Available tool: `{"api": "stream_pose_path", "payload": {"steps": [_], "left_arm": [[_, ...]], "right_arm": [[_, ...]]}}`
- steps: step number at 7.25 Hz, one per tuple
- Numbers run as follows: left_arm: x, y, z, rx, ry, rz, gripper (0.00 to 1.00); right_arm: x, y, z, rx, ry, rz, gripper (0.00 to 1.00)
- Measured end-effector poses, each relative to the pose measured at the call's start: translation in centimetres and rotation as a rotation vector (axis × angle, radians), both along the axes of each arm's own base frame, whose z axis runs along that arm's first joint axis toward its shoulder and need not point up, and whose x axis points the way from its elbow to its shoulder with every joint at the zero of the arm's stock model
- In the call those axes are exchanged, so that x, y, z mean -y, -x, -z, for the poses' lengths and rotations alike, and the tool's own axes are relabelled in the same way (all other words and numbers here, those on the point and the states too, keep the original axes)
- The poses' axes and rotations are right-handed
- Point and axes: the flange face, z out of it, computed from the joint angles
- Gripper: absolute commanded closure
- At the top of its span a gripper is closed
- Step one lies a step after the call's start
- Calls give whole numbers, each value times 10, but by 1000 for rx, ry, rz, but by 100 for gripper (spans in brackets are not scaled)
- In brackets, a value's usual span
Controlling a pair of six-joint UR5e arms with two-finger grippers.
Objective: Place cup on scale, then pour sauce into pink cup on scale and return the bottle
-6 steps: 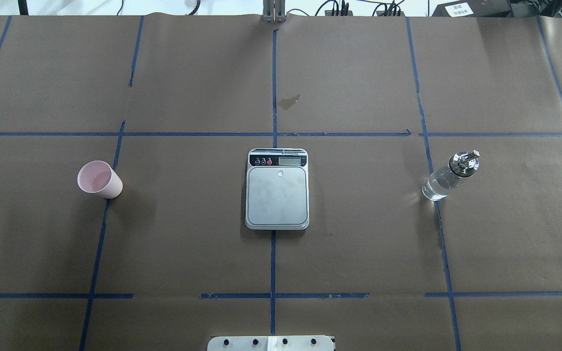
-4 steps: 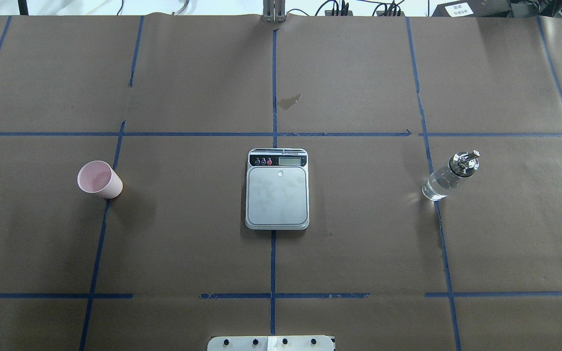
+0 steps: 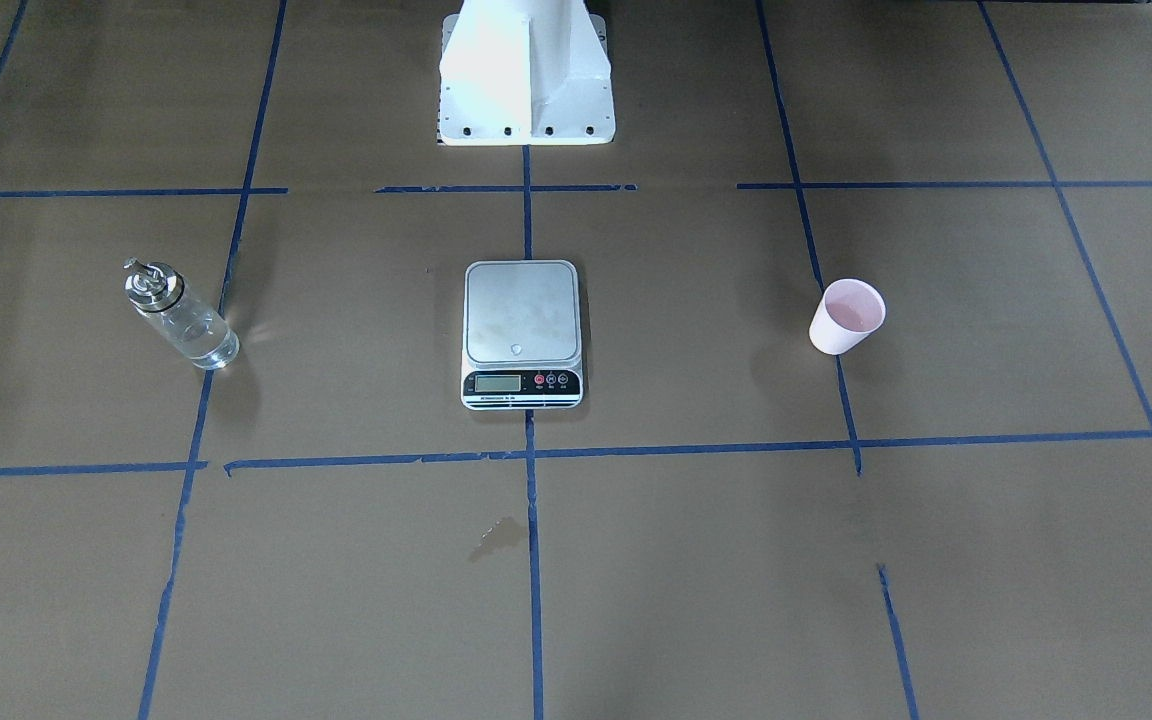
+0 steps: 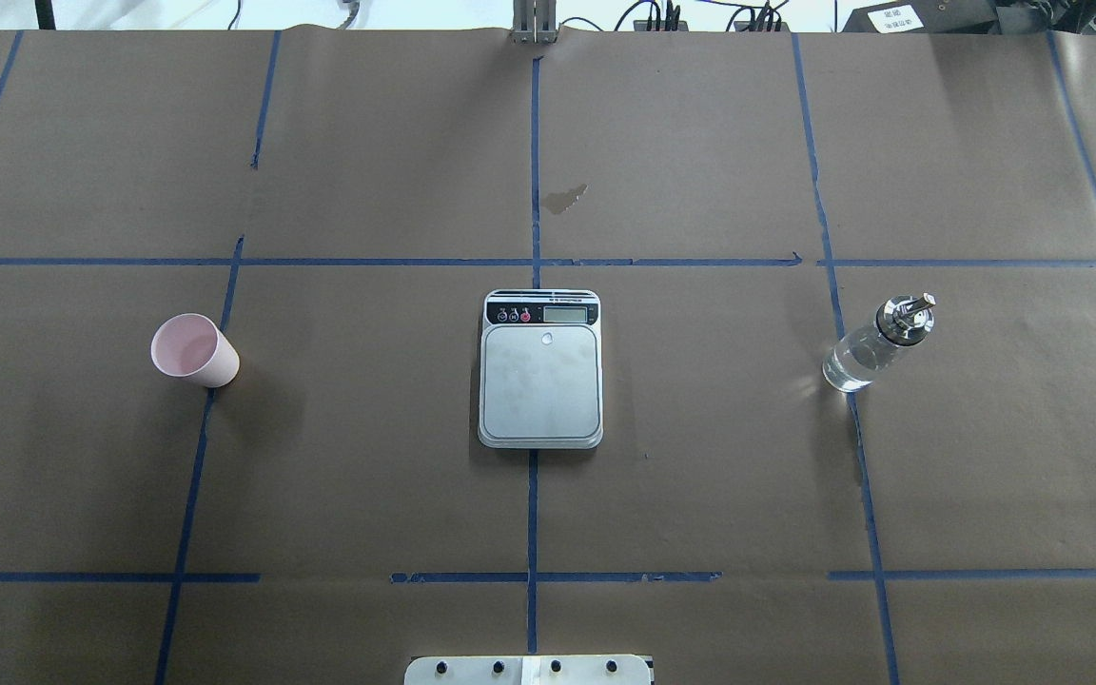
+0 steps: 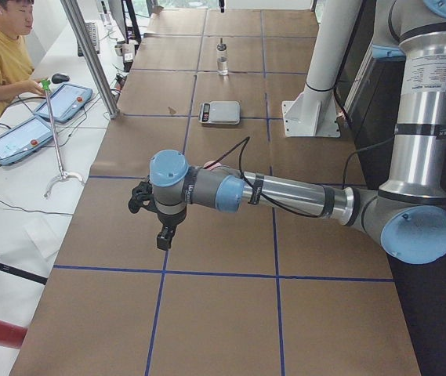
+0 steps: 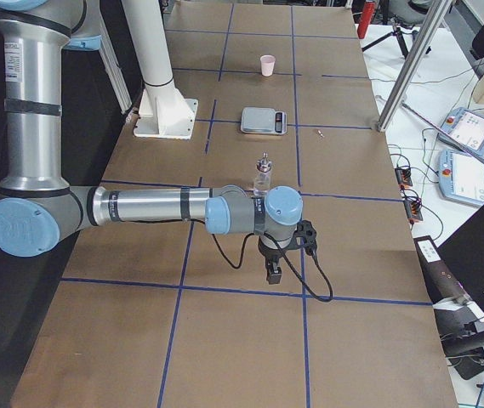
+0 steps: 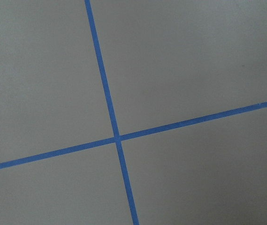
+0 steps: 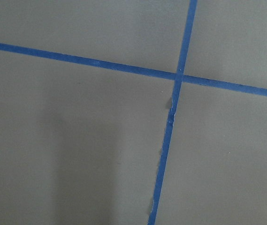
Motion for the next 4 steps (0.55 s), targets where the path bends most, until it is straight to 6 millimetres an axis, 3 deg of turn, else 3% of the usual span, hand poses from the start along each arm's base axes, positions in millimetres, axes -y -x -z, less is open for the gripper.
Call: {"api": "stream_pose_path", "payload": {"steps": [4], "left_arm": [[-3,-8,4,-33,-48,16,0]], "right_arm": [[-3,3,2,18,-67,0,0]]}}
